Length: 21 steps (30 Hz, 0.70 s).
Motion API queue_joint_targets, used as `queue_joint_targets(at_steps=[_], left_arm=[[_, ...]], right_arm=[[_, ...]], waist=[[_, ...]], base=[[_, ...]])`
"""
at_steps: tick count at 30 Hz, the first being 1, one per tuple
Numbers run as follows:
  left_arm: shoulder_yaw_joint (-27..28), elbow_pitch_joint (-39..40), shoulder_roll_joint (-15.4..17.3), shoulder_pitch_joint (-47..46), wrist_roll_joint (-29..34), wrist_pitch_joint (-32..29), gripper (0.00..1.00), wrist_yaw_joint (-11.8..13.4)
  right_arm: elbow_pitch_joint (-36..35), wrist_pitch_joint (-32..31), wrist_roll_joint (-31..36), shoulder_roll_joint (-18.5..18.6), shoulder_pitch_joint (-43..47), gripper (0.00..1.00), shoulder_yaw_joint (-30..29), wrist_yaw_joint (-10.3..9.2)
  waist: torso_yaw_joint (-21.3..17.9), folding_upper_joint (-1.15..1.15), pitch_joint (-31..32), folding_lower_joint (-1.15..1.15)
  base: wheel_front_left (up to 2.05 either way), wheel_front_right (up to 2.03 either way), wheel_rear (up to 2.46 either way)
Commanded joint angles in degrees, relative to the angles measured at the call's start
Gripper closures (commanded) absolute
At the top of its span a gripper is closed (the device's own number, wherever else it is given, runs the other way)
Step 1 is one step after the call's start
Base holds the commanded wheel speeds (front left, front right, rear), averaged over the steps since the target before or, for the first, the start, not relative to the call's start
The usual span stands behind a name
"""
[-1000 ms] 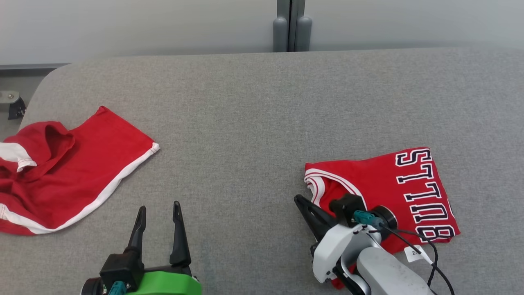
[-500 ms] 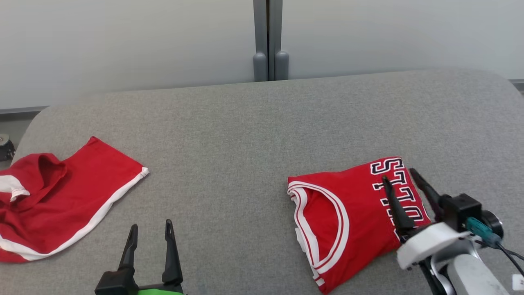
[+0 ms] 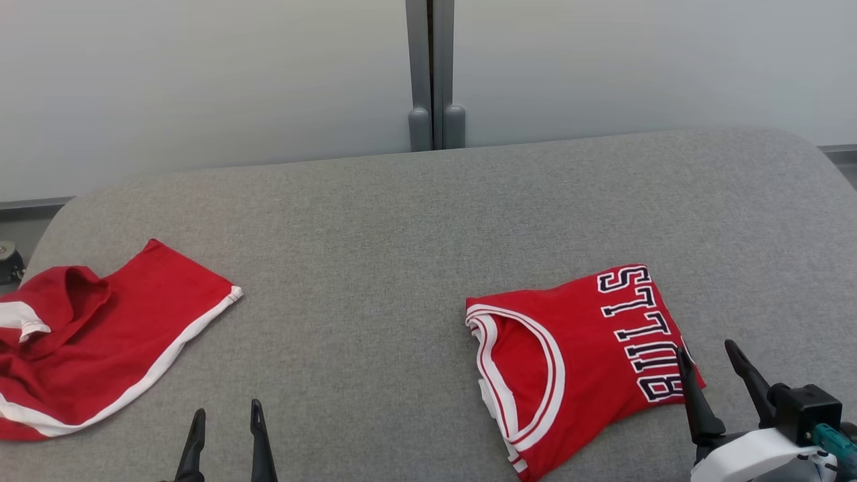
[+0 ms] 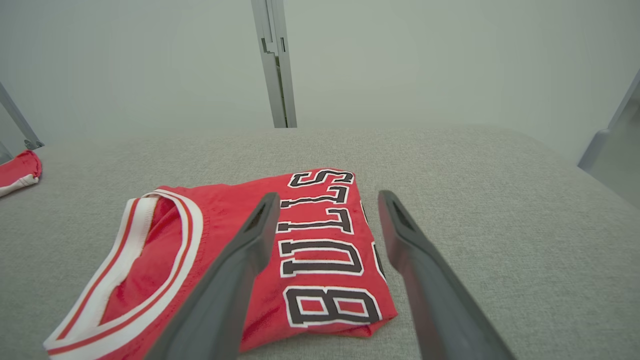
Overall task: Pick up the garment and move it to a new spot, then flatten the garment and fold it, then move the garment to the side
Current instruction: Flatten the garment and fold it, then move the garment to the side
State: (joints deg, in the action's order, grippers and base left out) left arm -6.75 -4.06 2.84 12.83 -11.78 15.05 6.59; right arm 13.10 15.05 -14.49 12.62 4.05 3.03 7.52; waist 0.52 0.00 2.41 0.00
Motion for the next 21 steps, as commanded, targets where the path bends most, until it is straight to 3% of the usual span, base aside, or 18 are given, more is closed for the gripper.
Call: queue_joint_targets(at_steps=[1,10,13,17,21], left_arm=[[0.3,0.0,0.1,0.9,0.2,0.2,0.0,-0.1],[-0.3,0.1,0.1,-0.8,-0.2,0.2,0.0,-0.1],[-0.8,-0.1,0.1,-1.0,-0.4,0.2,0.0,-0.2],[-1.4,-0.3,0.1,-2.1,-0.4,0.2,0.0,-0.4],[-1.9,-0.2,0.2,-3.8,-0.2,0.2,0.0,-0.7]], right_arm=[[0.5,0.2,-0.2,-0.2,0.6,0.0,-0.2,-0.07],[4.3,-1.6,-5.6,1.3,-4.7,0.0,-1.1,-0.07],[4.4,-7.7,-8.8,4.3,-8.8,0.0,0.0,-0.07],[4.6,-20.4,-12.7,9.3,-14.3,0.0,2.2,-0.09],[7.4,-30.6,-13.6,11.5,-18.0,0.0,3.3,-0.08]], waist=[[0.1,0.0,-0.1,0.0],[0.1,0.0,-1.6,0.0],[-0.1,0.0,-2.3,0.0],[0.0,0.0,-4.4,0.0],[1.1,0.0,-7.0,0.0]], base=[[0.0,0.0,0.0],[0.0,0.0,0.0],[0.0,0.0,0.0],[0.0,0.0,0.0],[0.0,0.0,0.0]])
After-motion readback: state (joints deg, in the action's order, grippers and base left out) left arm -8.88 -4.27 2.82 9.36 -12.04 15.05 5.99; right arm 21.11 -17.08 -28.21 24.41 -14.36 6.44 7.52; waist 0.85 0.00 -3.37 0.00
